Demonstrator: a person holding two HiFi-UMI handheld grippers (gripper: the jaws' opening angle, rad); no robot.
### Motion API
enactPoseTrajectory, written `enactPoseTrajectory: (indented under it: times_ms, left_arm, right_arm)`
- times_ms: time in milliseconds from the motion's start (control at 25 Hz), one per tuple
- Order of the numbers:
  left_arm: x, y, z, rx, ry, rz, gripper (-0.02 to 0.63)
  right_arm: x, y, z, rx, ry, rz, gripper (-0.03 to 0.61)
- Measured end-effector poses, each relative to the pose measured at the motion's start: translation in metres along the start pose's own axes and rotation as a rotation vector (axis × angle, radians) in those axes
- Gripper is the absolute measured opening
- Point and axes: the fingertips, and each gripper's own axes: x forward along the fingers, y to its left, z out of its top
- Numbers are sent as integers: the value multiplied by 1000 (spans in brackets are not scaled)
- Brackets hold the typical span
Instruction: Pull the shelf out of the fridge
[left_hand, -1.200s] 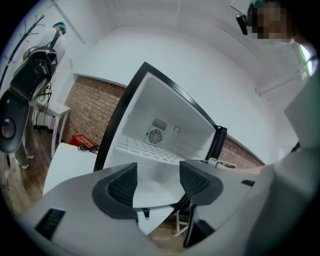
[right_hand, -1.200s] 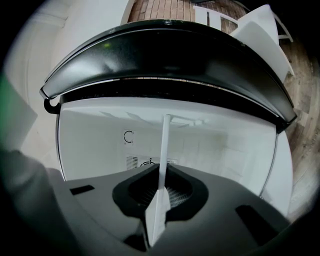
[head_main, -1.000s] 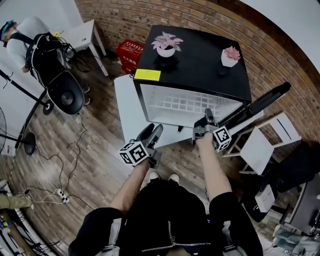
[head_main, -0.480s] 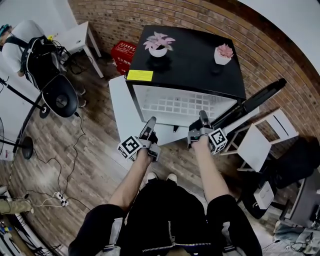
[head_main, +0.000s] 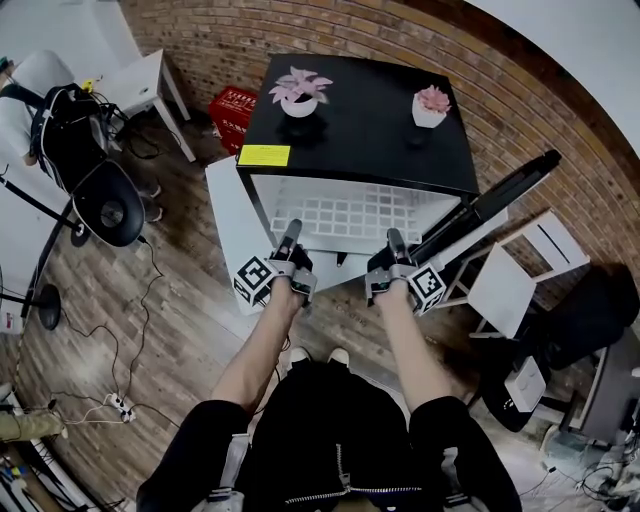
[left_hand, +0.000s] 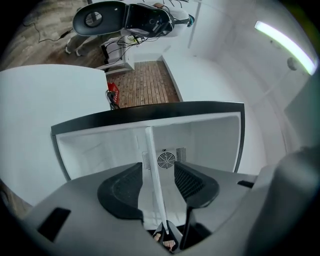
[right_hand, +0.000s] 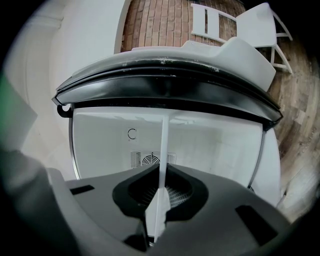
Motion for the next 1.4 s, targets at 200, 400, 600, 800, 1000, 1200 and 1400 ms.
enactPoseTrajectory:
  times_ms: [200,400,600,800,1000,1200,1400]
  left_arm:
    - [10,7,6,-93,-40,10,147]
    - [14,11,7,-135,-57,25,41]
    - [10,12,5,-150,-55,22,38]
    - [6,11,3,-150,-48,31,38]
    - [-3,10,0,-153,-28,29,37]
    - [-5,10,-2,-143,2,20,38]
    - [-11,10,-2,-142,33,10,38]
  right_arm:
    - [-1,0,0,7,-1,0,31]
    - [-3,0,0,6,1,3,31]
    - [-8,0,-1,-3,2,-7,31]
    - [-11,1,-2,-15,14,-5,31]
    - [-19,0,-4,-13,13,-13,31]
    - [-23,0,-4,-13,4,-13,31]
    - [-26,0,-6,-7,-13,-12,31]
